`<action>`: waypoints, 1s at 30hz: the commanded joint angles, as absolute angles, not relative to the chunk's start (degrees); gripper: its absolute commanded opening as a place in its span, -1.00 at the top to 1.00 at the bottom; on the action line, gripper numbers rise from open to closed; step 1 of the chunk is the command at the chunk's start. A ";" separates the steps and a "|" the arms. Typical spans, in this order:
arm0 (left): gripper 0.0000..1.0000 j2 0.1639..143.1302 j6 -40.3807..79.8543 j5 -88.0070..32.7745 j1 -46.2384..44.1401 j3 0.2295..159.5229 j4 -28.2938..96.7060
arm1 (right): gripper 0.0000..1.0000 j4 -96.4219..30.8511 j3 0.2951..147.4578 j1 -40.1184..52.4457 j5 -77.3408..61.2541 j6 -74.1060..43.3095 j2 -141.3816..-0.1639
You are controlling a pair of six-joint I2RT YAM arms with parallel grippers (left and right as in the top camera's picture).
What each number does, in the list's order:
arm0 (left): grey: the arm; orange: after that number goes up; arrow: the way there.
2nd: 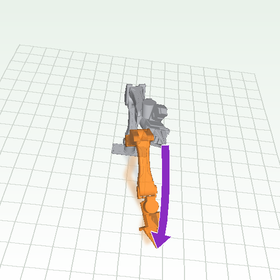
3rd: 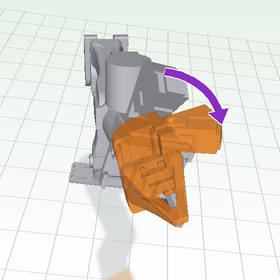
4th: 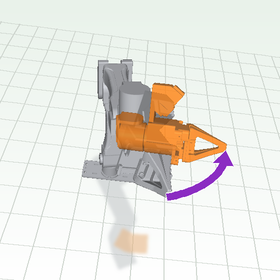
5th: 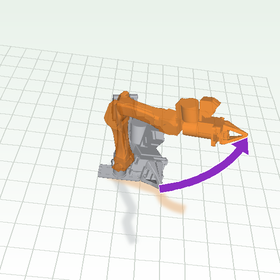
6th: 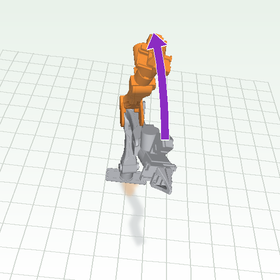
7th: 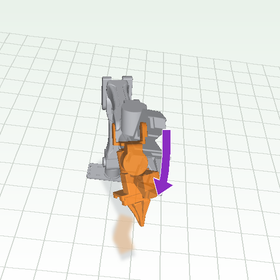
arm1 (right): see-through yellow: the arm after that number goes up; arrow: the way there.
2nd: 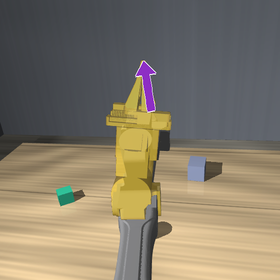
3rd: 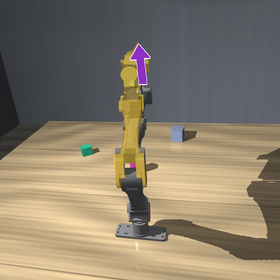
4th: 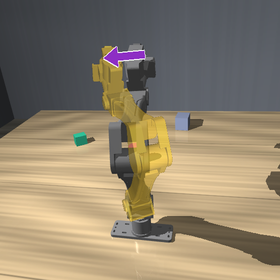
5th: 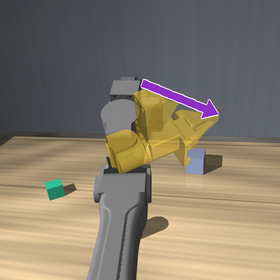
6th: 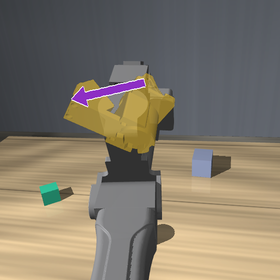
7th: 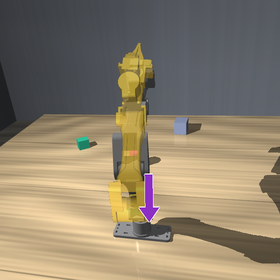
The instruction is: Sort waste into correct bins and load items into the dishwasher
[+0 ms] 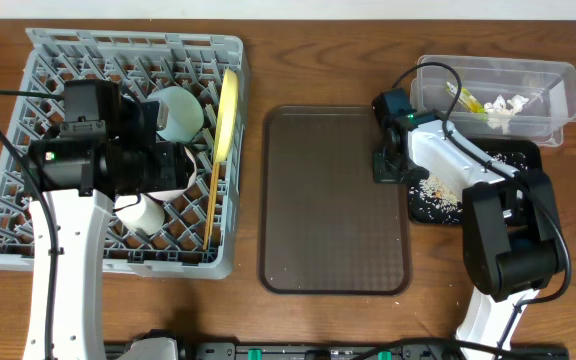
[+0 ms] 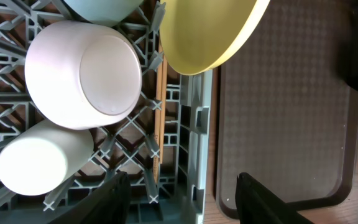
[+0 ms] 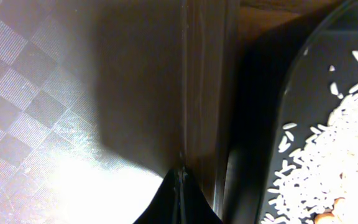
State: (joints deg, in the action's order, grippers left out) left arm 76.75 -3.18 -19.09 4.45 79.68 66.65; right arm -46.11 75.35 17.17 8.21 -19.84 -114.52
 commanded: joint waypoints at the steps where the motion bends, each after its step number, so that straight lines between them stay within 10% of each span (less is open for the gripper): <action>1: -0.19 76.77 -3.09 -18.52 4.54 80.38 66.74 | 0.97 -46.54 76.03 16.12 10.92 -20.60 -115.11; 7: -0.36 76.79 -3.07 -18.61 4.54 80.38 65.43 | 0.81 -48.90 77.21 15.88 6.13 -18.09 -108.27; 11: -0.45 76.84 -3.09 -18.61 4.51 80.38 64.38 | 0.14 -48.86 77.60 14.46 6.04 -17.50 -100.71; 23: -0.76 80.31 -3.07 -13.08 -4.12 80.36 63.83 | -0.86 -55.48 77.62 2.15 0.34 -13.19 -92.07; 30: -0.78 80.60 -2.26 -10.98 -3.97 79.55 72.34 | -0.98 -63.40 77.47 -1.02 0.60 -11.46 -89.06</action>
